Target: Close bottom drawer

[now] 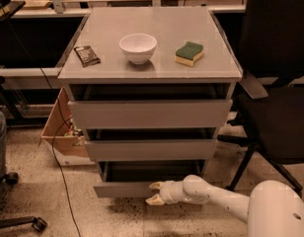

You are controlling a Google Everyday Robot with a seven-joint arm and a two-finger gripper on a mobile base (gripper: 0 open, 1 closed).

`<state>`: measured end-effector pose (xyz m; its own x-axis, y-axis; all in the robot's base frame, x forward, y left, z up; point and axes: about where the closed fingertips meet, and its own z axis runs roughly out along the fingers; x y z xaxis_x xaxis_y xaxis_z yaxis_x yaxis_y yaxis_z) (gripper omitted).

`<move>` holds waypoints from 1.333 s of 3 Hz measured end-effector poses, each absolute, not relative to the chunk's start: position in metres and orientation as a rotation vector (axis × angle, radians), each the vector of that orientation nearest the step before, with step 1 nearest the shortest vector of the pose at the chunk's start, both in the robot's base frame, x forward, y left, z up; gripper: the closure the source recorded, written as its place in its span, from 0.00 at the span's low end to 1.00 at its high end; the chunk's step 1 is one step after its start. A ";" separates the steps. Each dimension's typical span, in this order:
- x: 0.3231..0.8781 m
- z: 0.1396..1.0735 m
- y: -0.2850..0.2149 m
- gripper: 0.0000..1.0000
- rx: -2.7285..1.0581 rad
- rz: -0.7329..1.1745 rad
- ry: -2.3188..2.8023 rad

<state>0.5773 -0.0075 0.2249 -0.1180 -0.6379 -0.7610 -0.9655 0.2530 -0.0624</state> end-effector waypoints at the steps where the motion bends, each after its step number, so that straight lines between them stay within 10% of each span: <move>1: 0.571 0.216 -0.008 1.00 -1.455 0.622 1.846; 4: 0.619 0.194 -0.014 1.00 -1.381 0.561 1.836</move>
Offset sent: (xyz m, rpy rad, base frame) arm 0.0122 -0.0142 -0.0258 0.0115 0.0029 -0.0481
